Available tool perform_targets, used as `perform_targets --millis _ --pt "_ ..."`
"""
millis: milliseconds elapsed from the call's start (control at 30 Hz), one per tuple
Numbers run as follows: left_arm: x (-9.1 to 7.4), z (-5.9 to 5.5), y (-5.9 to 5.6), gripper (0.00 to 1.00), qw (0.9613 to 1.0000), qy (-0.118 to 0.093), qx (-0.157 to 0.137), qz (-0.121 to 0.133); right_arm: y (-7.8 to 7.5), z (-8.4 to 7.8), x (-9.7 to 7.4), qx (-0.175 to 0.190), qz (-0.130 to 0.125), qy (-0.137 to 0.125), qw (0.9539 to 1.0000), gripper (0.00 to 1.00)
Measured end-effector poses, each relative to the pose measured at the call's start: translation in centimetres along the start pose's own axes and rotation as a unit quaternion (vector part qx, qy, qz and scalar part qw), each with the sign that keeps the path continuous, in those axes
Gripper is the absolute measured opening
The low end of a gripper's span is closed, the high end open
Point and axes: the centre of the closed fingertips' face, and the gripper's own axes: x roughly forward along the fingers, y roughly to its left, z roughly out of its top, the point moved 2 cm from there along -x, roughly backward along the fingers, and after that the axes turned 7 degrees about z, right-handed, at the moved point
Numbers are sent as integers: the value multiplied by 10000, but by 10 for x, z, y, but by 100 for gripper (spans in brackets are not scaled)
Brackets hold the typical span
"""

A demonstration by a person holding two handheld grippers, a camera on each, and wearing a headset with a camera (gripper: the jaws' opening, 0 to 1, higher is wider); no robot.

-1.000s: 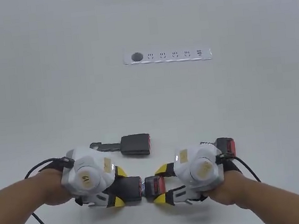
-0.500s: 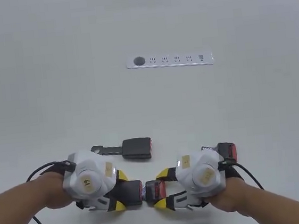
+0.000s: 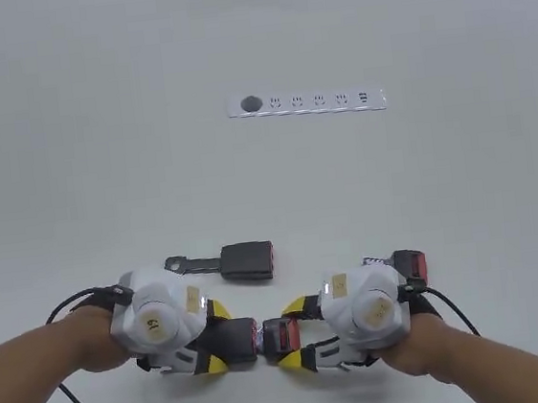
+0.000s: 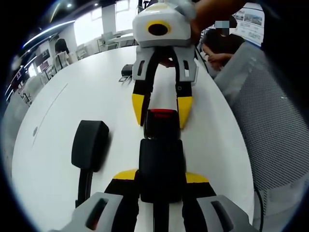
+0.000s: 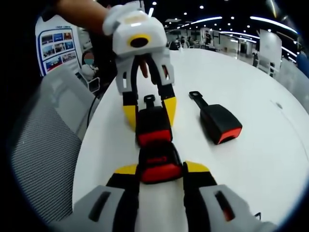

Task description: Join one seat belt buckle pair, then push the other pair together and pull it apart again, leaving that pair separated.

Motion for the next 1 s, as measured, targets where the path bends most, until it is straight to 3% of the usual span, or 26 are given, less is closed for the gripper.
perform_targets --millis 367,1000 --pt "-1 1 0 35 9998 -160 131 -20 0 -1 0 -10 17 -215 9998 35" --pt "-2 -1 1 34 9990 -449 37 1 1 -2 -1 -11 -63 -539 9985 34"
